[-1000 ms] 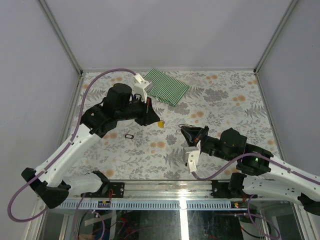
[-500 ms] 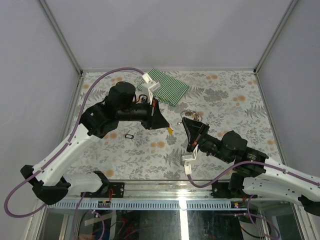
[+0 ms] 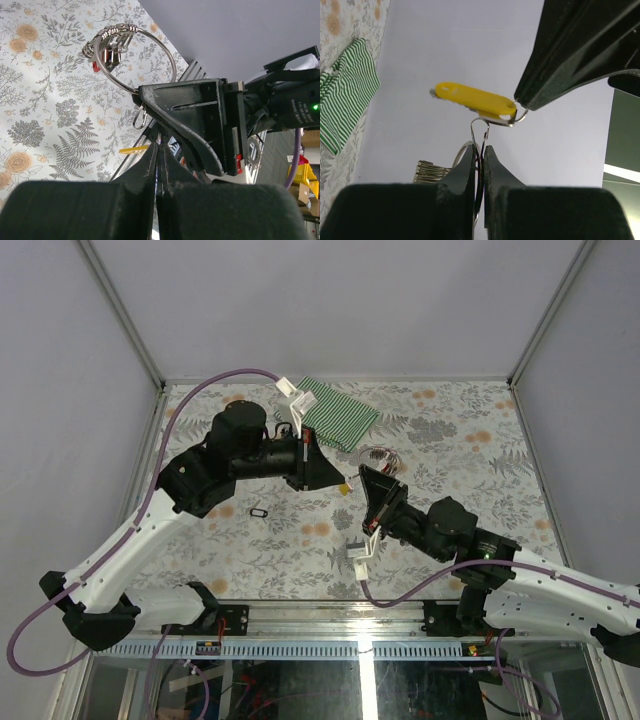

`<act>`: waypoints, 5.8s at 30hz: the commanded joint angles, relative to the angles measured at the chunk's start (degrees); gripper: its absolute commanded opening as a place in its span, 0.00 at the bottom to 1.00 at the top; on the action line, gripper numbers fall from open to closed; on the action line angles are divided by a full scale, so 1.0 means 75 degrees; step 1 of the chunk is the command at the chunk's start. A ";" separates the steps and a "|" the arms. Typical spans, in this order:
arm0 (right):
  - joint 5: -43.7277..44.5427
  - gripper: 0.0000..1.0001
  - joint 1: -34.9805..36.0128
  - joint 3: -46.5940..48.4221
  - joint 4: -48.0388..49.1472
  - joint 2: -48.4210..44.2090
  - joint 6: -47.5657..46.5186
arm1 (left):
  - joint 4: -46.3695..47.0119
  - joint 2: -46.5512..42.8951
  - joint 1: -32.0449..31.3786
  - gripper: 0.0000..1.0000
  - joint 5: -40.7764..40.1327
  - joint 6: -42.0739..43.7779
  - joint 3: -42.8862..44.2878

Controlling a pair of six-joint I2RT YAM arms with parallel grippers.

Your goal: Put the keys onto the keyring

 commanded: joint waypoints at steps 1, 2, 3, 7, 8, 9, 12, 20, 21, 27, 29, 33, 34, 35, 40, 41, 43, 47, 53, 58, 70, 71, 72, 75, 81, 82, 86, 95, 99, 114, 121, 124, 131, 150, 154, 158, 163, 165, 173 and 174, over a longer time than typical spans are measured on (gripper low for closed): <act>0.0541 0.00 0.0022 0.0488 0.0775 0.0155 -0.0558 | 0.0595 -0.0175 -0.0050 0.00 -0.0344 -0.0409 0.0060; 0.0562 0.00 0.0017 0.0500 0.0805 0.0195 -0.0603 | 0.0600 -0.0189 -0.0060 0.00 -0.0396 -0.0441 0.0026; 0.0567 0.00 0.0023 0.0522 0.0826 0.0230 -0.0643 | 0.0606 -0.0200 -0.0057 0.00 -0.0432 -0.0476 0.0001; 0.0604 0.00 0.0025 0.0573 0.0896 0.0376 -0.0778 | 0.0585 -0.0190 -0.0050 0.00 -0.0687 -0.0565 -0.0083; 0.0605 0.00 0.0017 0.0584 0.0903 0.0392 -0.0784 | 0.0585 -0.0188 -0.0045 0.00 -0.0757 -0.0594 -0.0096; 0.0611 0.00 0.0017 0.0581 0.0910 0.0406 -0.0793 | 0.0558 -0.0160 -0.0057 0.00 -0.0782 -0.0620 -0.0111; 0.0636 0.00 0.0022 0.0585 0.0918 0.0420 -0.0839 | 0.0513 -0.0121 -0.0057 0.00 -0.0825 -0.0723 -0.0136; 0.0623 0.00 0.0020 0.0592 0.0918 0.0434 -0.0878 | 0.0530 -0.0081 -0.0052 0.00 -0.0993 -0.0881 -0.0272; 0.0626 0.00 0.0025 0.0592 0.0916 0.0446 -0.0884 | 0.0553 -0.0091 -0.0052 0.00 -0.1009 -0.0910 -0.0287; 0.0605 0.00 0.0017 0.0580 0.0917 0.0481 -0.0870 | 0.0777 -0.0048 -0.0049 0.00 -0.1010 -0.1069 -0.0378; 0.0599 0.00 0.0017 0.0564 0.0907 0.0478 -0.0866 | 0.0822 -0.0035 -0.0056 0.00 -0.1049 -0.1105 -0.0384; 0.0592 0.00 0.0016 0.0551 0.0919 0.0478 -0.0870 | 0.0865 0.0039 -0.0050 0.00 -0.1085 -0.1170 -0.0371; 0.0584 0.00 0.0022 0.0551 0.0922 0.0475 -0.0867 | 0.0864 0.0065 -0.0050 0.00 -0.1098 -0.1193 -0.0383; 0.0576 0.00 0.0021 0.0551 0.0917 0.0474 -0.0861 | 0.0864 0.0091 -0.0053 0.00 -0.1115 -0.1216 -0.0377; 0.0569 0.00 0.0017 0.0539 0.0904 0.0467 -0.0855 | 0.0864 0.0178 -0.0053 0.00 -0.1214 -0.1328 -0.0373; 0.0559 0.00 0.0022 0.0530 0.0904 0.0467 -0.0855 | 0.0867 0.0171 -0.0049 0.00 -0.1252 -0.1340 -0.0364; 0.0558 0.00 0.0019 0.0527 0.0904 0.0468 -0.0855 | 0.0864 0.0191 -0.0051 0.00 -0.1316 -0.1360 -0.0361; 0.0546 0.00 0.0016 0.0527 0.0893 0.0461 -0.0867 | 0.0865 0.0229 -0.0052 0.00 -0.1393 -0.1407 -0.0358; 0.0558 0.00 0.0018 0.0510 0.0872 0.0443 -0.0867 | 0.0781 0.0259 -0.0046 0.00 -0.1503 -0.1466 -0.0291; 0.0568 0.00 0.0028 0.0492 0.0869 0.0438 -0.0876 | 0.0639 0.0338 -0.0052 0.00 -0.1590 -0.1495 -0.0216; 0.0593 0.00 0.0028 0.0433 0.0863 0.0338 -0.0892 | -0.0092 0.0447 -0.0046 0.00 -0.2305 -0.1580 -0.0016; 0.0586 0.00 0.0033 0.0433 0.0867 0.0338 -0.0890 | -0.0134 0.0450 -0.0042 0.00 -0.2332 -0.1568 -0.0002; 0.0573 0.00 0.0028 0.0439 0.0869 0.0332 -0.0890 | -0.0176 0.0469 -0.0047 0.00 -0.2353 -0.1566 0.0021; 0.0593 0.00 0.0031 0.0423 0.0869 0.0319 -0.0890 | -0.0295 0.0482 -0.0043 0.00 -0.2466 -0.1554 0.0039; 0.0621 0.00 0.0027 0.0413 0.0859 0.0256 -0.0878 | -0.0536 0.0516 -0.0024 0.00 -0.2646 -0.1490 0.0051; 0.0628 0.00 0.0027 0.0415 0.0858 0.0245 -0.0878 | -0.0558 0.0507 -0.0020 0.00 -0.2644 -0.1479 0.0039; 0.0617 0.00 0.0031 0.0410 0.0859 0.0254 -0.0878 | -0.0610 0.0527 -0.0011 0.00 -0.2655 -0.1460 0.0014; 0.0610 0.00 0.0032 0.0401 0.0851 0.0271 -0.0931 | -0.0744 0.0683 0.0004 0.00 -0.2740 -0.1345 -0.0067; 0.0643 0.00 0.0034 0.0376 0.0721 0.0262 -0.0954 | -0.0785 0.0768 0.0028 0.00 -0.2727 -0.1312 -0.0183; 0.0825 0.00 0.0054 0.0186 0.0036 0.0492 -0.1289 | -0.1344 0.1515 0.0023 0.00 -0.3073 -0.0988 -0.0204; 0.0942 0.00 0.0149 -0.0084 0.0037 0.0777 -0.1230 | -0.1497 0.1781 0.0020 0.00 -0.3289 -0.0980 -0.0326; 0.0967 0.00 0.0214 -0.0156 0.0076 0.0877 -0.1204 | -0.1535 0.1871 0.0015 0.00 -0.3321 -0.0975 -0.0401; 0.0998 0.00 0.0306 -0.0229 0.0204 0.1053 -0.1191 | -0.1726 0.2108 -0.0011 0.00 -0.3373 -0.0953 -0.0395; 0.1088 0.00 0.0367 -0.0344 0.0732 0.0812 -0.0671 | -0.1674 0.1643 -0.0133 0.00 -0.3642 -0.0616 -0.0784; 0.1174 0.00 0.0368 -0.0470 0.0807 0.0622 -0.0333 | -0.1214 0.1137 -0.0125 0.00 -0.3577 -0.0488 -0.0942; 0.1423 0.00 0.0367 -0.0721 0.1104 0.0229 0.0753 | -0.0665 0.0657 -0.0125 0.00 -0.3523 -0.0456 -0.1218; 0.1932 0.00 0.0428 -0.0541 0.0330 -0.0417 0.3286 | 0.0095 0.0238 -0.0126 0.14 -0.3377 -0.0355 -0.1941; 0.2186 0.00 0.0437 0.0066 -0.0545 -0.0533 0.5147 | 0.0339 0.0204 -0.0125 0.19 -0.3305 -0.0298 -0.2169; 0.1408 0.00 0.0438 0.1115 -0.2087 -0.1118 0.8871 | 0.1704 -0.0216 -0.0360 0.34 -0.3474 -0.0243 -0.3125; 0.1261 0.00 0.0438 0.1099 -0.2090 -0.1249 0.9055 | 0.1819 -0.0257 -0.0430 0.37 -0.3531 -0.0232 -0.3210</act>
